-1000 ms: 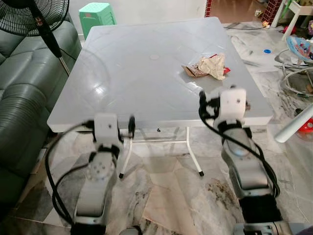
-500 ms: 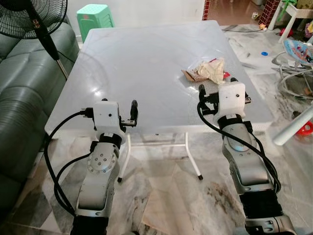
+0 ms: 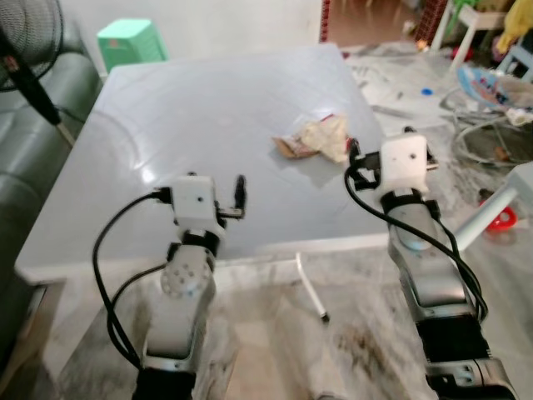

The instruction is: Picking trash to rubbish bin

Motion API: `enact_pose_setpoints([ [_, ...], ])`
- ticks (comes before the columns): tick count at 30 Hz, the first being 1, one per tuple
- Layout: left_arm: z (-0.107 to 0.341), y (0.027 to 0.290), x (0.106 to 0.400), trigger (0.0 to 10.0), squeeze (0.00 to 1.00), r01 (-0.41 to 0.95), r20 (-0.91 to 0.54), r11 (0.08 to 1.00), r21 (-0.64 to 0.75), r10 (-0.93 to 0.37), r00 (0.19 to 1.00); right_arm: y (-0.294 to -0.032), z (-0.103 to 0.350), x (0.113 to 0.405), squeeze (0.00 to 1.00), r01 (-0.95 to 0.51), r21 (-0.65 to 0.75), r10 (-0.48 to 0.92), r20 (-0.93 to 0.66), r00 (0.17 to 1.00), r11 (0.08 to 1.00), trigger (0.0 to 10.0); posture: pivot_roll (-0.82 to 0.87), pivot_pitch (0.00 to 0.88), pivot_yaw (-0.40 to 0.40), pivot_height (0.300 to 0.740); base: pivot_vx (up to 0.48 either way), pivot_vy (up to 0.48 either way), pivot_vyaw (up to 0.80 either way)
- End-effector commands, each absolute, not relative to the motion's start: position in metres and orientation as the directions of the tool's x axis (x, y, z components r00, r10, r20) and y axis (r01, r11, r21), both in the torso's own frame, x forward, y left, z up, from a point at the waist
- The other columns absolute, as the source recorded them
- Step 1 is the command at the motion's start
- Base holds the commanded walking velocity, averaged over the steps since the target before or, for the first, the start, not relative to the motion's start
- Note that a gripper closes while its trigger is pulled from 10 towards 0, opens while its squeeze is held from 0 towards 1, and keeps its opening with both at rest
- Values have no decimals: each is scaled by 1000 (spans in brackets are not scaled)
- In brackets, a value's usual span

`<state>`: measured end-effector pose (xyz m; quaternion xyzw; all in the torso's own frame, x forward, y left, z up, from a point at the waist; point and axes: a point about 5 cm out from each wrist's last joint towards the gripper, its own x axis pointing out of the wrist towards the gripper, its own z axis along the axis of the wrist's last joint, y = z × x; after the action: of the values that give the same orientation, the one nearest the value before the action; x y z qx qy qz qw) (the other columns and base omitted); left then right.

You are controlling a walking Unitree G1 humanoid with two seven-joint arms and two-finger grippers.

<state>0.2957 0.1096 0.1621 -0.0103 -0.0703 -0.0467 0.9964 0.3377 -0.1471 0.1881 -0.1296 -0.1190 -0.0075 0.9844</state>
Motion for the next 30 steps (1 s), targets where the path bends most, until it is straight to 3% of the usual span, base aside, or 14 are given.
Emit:
enact_pose_setpoints([
  [1, 159, 119, 294, 10000, 0, 58, 133, 998, -4, -57, 990, -136, 190, 338, 0, 23, -243, 39, 245, 969, 970, 10000, 35, 85, -3, 740, 0, 0, 0],
  [12, 159, 122, 295, 10000, 0, 41, 132, 999, -1, -40, 990, -135, 188, 338, 0, 13, -240, 47, 240, 970, 971, 10000, 36, 87, -2, 740, 0, 0, 0],
  [30, 157, 126, 297, 10000, 0, 10, 119, 1000, -16, -8, 993, -134, 190, 340, 0, 1, -241, 59, 242, 969, 971, 10000, 35, 78, -5, 740, 0, -318, 0],
])
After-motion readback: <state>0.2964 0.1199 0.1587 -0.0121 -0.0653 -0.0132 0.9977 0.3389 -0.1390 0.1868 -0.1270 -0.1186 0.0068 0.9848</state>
